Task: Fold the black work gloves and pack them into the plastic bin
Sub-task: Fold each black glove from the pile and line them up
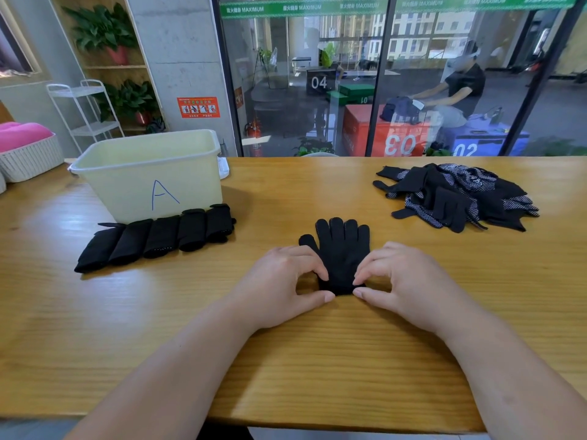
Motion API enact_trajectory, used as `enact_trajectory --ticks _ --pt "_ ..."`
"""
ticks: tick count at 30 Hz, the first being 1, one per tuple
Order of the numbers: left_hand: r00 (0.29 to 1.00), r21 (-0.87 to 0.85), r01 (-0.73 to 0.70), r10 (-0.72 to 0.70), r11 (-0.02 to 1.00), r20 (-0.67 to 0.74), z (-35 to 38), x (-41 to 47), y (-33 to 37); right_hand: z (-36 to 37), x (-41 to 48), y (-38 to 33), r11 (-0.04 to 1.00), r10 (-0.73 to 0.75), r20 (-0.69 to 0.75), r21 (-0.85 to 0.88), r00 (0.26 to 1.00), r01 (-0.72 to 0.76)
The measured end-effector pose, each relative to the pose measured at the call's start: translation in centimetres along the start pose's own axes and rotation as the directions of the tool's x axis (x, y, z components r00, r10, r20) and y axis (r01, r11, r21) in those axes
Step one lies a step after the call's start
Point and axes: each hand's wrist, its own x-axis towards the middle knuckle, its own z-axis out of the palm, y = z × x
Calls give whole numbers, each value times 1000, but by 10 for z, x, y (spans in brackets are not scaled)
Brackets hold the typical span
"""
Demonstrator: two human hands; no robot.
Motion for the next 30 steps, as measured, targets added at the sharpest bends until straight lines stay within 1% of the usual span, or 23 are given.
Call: enact_trajectory --ticks 6,10,13,15,17,19,21,23,25,28,30 --pt "999 125 -46 47 991 2 1 2 3 0 1 -8 992 0 -12 -123 1000 -2" --pt "998 156 -53 55 986 -7 1 3 4 -2 0 -9 993 -2 8 -114 1000 3" --pt "999 152 -50 53 987 -13 1 2 5 -1 2 -11 991 25 0 -133 1000 -25" --pt "999 146 -36 38 989 -16 1 1 5 0 1 -13 994 45 -24 -94 999 -47" --pt "999 159 -23 26 987 -20 1 1 5 -1 -1 -13 997 76 -44 25 996 -75" --pt "999 190 -22 28 982 -31 2 2 6 -1 -3 -10 988 96 -38 123 995 -90" --pt "998 201 -20 32 979 -56 3 3 7 -1 -4 -8 984 84 -24 161 996 -79" --pt "994 146 20 -4 989 -109 4 3 7 -1 -4 -8 982 67 7 178 998 -67" --pt "985 54 82 -73 995 -157 4 2 7 -1 -4 -7 984 71 32 164 997 -75" --pt "971 -54 161 -168 985 -167 4 1 7 4 0 -5 986 114 -21 122 993 -111" --pt "966 -102 193 -207 976 -156 5 1 7 6 2 -5 980 161 -68 128 985 -151"
